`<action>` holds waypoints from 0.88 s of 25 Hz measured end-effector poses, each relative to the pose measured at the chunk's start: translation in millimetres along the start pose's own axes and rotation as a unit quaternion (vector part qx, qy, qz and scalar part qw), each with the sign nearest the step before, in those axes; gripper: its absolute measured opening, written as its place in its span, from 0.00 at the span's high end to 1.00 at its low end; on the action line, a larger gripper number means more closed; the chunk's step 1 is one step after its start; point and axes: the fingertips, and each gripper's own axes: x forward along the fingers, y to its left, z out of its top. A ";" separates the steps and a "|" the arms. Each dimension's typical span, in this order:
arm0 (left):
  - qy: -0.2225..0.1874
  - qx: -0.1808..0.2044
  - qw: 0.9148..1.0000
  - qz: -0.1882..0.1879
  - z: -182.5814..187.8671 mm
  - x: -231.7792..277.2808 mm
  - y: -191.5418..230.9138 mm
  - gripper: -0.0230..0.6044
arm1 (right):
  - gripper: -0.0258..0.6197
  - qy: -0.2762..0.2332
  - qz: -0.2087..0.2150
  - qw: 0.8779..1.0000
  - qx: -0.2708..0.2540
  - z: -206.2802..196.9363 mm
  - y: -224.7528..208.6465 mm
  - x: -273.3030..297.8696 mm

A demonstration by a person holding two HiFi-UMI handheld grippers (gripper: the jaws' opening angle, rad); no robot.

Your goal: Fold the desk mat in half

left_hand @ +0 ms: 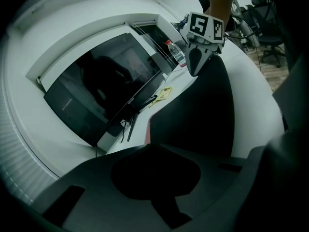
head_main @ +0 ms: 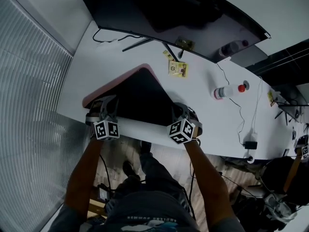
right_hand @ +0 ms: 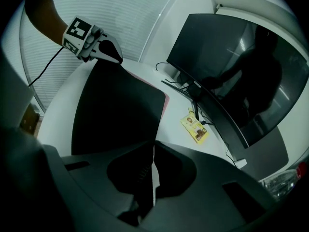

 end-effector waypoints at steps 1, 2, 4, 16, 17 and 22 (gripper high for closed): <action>-0.003 -0.001 1.000 0.003 1.8 -4.0 2.1 0.93 | 0.92 0.002 -0.002 1.000 0.000 -1.0 -0.7 -3.0; -0.005 -0.002 1.000 0.007 3.1 -8.3 4.5 0.93 | 0.92 0.004 -0.005 1.000 0.000 -2.0 -1.8 -6.5; -0.007 -0.005 1.000 0.016 4.5 -18.0 10.2 0.93 | 0.92 0.006 -0.010 1.000 0.003 -3.2 -4.6 -15.1; -0.034 -0.049 0.996 0.068 10.0 -120.2 81.9 0.93 | 0.92 -0.053 -0.056 0.997 0.018 54.9 -21.7 -99.8; -0.035 -0.055 0.996 0.069 9.6 -132.5 88.9 0.93 | 0.92 -0.065 -0.053 0.996 0.021 66.2 -20.5 -109.0; -0.051 -0.089 0.992 0.078 8.3 -197.7 114.6 0.93 | 0.92 -0.131 -0.038 0.990 0.034 127.8 -13.0 -167.4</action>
